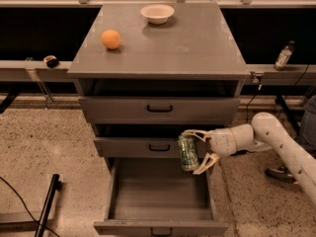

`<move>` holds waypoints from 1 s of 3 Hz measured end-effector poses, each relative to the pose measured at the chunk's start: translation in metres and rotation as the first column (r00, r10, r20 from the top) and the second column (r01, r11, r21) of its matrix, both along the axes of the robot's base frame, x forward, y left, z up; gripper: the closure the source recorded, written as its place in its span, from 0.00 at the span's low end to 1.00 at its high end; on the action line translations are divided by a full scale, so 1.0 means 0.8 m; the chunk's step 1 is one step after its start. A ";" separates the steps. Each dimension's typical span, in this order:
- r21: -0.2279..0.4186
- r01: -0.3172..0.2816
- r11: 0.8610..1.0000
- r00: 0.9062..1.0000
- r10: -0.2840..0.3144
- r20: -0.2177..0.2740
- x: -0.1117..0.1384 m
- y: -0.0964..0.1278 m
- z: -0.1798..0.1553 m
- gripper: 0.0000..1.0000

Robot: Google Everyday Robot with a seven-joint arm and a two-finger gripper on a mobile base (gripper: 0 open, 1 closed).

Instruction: Pick green can from bottom drawer and place on counter

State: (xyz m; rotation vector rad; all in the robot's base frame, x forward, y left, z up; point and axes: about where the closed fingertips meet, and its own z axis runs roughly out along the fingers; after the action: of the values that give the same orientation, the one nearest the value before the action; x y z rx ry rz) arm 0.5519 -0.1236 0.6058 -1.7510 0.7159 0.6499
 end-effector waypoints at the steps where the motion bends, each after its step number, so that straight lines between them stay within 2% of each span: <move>1: -0.025 0.025 0.999 0.996 -0.022 0.084 -0.004 -0.001 0.054 1.00; 2: -0.011 0.035 0.999 0.992 -0.034 0.121 -0.002 -0.005 0.078 1.00; 3: -0.011 0.035 0.999 0.992 -0.033 0.122 -0.002 -0.005 0.078 1.00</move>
Offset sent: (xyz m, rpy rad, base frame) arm 0.0003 -0.0167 0.0857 0.0022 -0.1699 -0.0617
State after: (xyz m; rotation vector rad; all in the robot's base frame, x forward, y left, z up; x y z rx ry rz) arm 0.5503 -0.1276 0.6681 -1.7703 0.6654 0.5111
